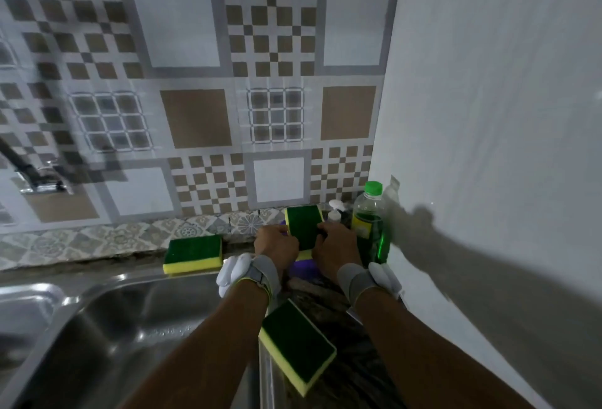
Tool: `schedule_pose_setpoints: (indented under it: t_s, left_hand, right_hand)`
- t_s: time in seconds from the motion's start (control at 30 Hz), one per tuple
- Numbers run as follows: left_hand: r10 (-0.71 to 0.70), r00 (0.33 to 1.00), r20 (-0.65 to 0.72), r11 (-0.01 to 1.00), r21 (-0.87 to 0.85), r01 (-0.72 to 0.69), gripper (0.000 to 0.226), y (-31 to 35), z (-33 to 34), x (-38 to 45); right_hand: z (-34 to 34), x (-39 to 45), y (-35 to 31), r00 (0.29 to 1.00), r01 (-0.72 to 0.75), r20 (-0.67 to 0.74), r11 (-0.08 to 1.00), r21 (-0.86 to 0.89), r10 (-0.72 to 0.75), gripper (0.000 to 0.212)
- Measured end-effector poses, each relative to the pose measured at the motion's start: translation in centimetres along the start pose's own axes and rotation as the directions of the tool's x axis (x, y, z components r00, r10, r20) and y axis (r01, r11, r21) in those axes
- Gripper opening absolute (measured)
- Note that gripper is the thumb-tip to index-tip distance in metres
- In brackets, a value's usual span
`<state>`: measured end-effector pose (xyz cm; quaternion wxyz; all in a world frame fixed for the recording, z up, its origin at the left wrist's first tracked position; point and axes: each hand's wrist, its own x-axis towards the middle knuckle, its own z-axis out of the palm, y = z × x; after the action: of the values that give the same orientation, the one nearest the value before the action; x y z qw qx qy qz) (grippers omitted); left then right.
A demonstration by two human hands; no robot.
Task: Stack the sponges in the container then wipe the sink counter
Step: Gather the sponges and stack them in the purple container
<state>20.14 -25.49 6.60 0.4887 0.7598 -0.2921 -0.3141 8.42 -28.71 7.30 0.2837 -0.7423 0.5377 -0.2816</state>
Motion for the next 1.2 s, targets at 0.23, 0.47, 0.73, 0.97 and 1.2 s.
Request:
schedule_pose_setpoints:
  t_s: [0.23,0.47,0.73,0.97,1.2]
  left_hand:
    - [0.052,0.999,0.013,0.991,0.120,-0.053,0.029,-0.8,1.2,2.9]
    - [0.089,0.994,-0.065,0.981,0.179,-0.076,0.026,-0.4,0.7,1.3]
    - [0.112,0.977,-0.180,0.978,0.196,-0.076,0.024,-2.5,-1.4,-5.5]
    - [-0.013,0.965,-0.261,0.948,0.303,0.095,0.056,-8.8,-1.9,-12.2]
    - [-0.070,0.988,-0.137,0.978,0.187,0.095,0.040,-10.3,-1.9,-16.2]
  right_hand:
    - [2.2,2.8,1.3,1.000,0.003,-0.001,0.999,-0.046,-0.003,0.033]
    - [1.8,1.1,0.9,0.997,0.060,-0.051,0.997,-0.056,-0.063,0.037]
    - [1.1,-5.1,1.1,0.991,0.124,-0.032,0.987,-0.106,-0.128,0.032]
    - [1.8,-12.4,3.8,0.984,0.043,0.177,0.985,-0.168,-0.013,0.037]
    - [1.4,-16.4,4.8,0.981,0.083,0.184,0.993,-0.084,-0.066,0.030]
